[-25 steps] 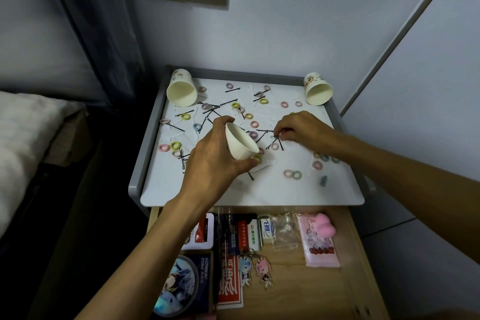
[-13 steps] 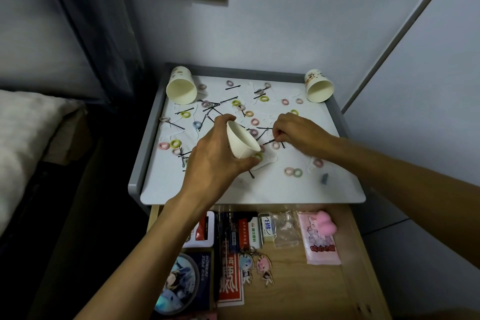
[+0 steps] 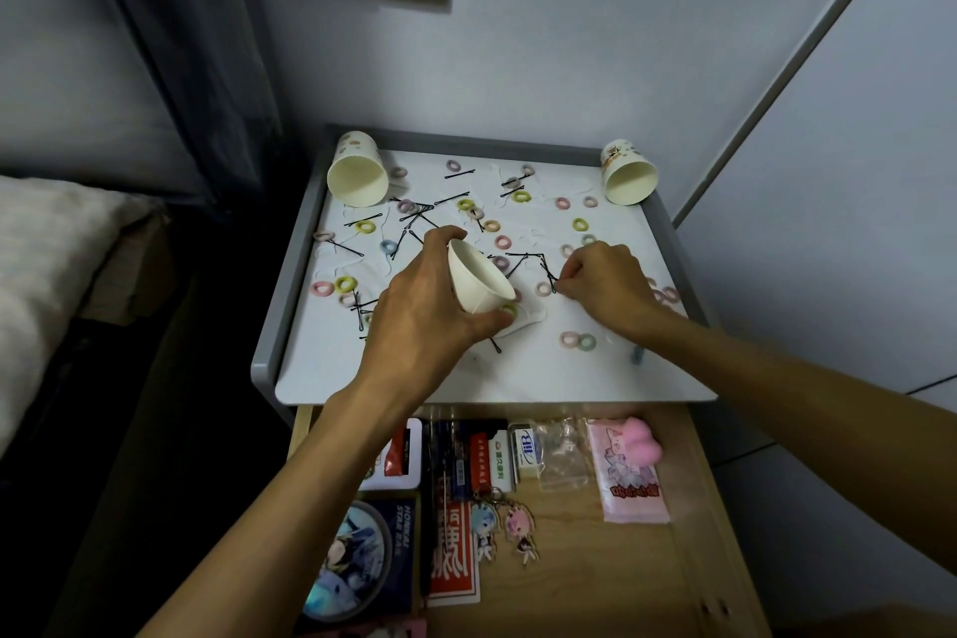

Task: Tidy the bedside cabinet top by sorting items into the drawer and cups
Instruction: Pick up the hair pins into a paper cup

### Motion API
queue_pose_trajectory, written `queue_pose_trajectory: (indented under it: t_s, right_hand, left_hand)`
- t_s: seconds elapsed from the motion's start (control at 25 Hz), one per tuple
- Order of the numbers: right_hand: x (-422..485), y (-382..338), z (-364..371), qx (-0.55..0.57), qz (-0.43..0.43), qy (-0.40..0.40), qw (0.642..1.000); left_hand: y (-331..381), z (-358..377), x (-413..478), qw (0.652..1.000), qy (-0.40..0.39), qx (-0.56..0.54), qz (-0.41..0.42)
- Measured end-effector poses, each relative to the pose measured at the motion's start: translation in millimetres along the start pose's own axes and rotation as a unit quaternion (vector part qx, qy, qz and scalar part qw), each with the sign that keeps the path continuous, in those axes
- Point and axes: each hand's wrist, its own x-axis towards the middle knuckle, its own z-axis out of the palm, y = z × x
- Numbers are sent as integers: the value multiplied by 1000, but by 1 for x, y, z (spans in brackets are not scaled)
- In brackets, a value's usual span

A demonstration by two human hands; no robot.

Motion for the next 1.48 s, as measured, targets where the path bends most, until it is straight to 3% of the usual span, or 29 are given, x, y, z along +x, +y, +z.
queue_pose_trajectory:
  t_s: [0.52,0.76,0.96,1.08,1.2,1.32,1.4,1.48]
  right_hand:
    - [9,-29,-1,-64,59,-12,996]
    - [8,-42,-6,-169,50,-15,984]
    - [5,-45,-10,-207,33,-62,976]
    - [7,-37,-15,-135,57,-68,987]
    - [9,-31,-32,69,26,-34,997]
    - [0,-37,-59,251,-68,-73,963]
    - [-7,-48,-75,263,-145,-110,948]
    - [-15,-64,-85,205,-224,-133,944]
  left_hand:
    - [1,-4,-1,1000,0,-2,0]
    - [2,-4,-2,1000,-1,0,2]
    - [2,-4,-2,1000,-1,-4,3]
    - [1,-5,-2,1000,-2,-4,2]
    - [-2,-8,-2,1000,-2,2,1]
    - [-3,-8,-2,1000,-2,6,-1]
    - [-2,-6,-2,1000,-1,8,0]
    - [-2,-4,-1,1000,2,8,-1]
